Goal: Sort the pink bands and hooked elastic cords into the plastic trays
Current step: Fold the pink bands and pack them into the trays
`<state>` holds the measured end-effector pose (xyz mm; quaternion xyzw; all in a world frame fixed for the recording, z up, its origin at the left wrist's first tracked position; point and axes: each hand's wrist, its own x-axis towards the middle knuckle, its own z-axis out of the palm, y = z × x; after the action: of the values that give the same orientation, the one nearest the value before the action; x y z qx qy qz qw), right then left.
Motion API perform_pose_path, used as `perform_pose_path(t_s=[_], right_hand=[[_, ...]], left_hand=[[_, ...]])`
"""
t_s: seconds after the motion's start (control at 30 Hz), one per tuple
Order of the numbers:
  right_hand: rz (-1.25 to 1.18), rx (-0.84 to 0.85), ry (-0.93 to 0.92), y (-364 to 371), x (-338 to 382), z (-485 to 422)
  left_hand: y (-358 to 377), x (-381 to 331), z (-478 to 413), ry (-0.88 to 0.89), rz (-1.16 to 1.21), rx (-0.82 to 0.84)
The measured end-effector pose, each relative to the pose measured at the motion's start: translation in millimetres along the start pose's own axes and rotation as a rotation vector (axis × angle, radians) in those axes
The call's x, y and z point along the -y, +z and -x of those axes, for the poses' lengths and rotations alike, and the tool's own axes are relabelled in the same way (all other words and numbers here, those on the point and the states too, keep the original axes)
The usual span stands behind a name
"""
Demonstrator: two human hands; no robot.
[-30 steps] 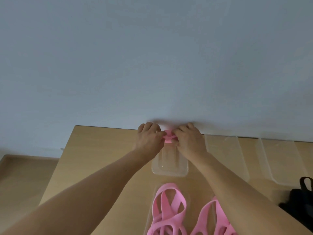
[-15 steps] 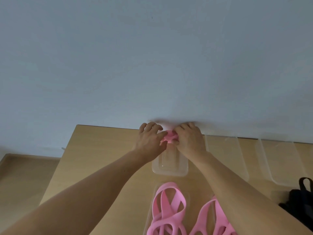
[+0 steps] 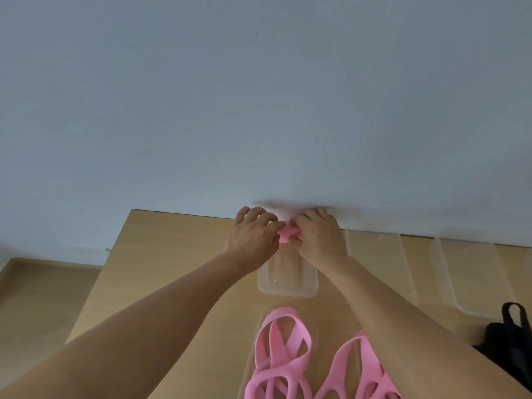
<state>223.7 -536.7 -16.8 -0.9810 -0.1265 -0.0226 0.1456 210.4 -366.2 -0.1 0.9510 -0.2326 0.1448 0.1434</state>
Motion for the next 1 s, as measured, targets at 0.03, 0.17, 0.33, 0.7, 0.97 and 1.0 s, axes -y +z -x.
perform_pose_path(t_s=[0.03,0.17,0.33,0.7,0.97,1.0], right_hand=[[-0.006,-0.003,0.003,-1,1,0],[0.019,0.002,0.013,-11,5,8],[0.058,0.044,0.019,-37,23,27],[-0.099,0.096,0.192,-49,108,165],[0.016,0.321,0.366,-13,116,225],[0.001,0.332,0.367,-9,115,228]], left_hand=[[0,1,1,0.002,-0.003,0.020],[-2,6,6,-0.100,-0.122,0.339],[-28,9,11,-0.129,-0.102,0.365],[-78,-4,128,-0.115,0.277,0.536],[-76,-21,171,-0.142,0.347,0.672],[-79,-23,171,-0.146,0.351,0.676]])
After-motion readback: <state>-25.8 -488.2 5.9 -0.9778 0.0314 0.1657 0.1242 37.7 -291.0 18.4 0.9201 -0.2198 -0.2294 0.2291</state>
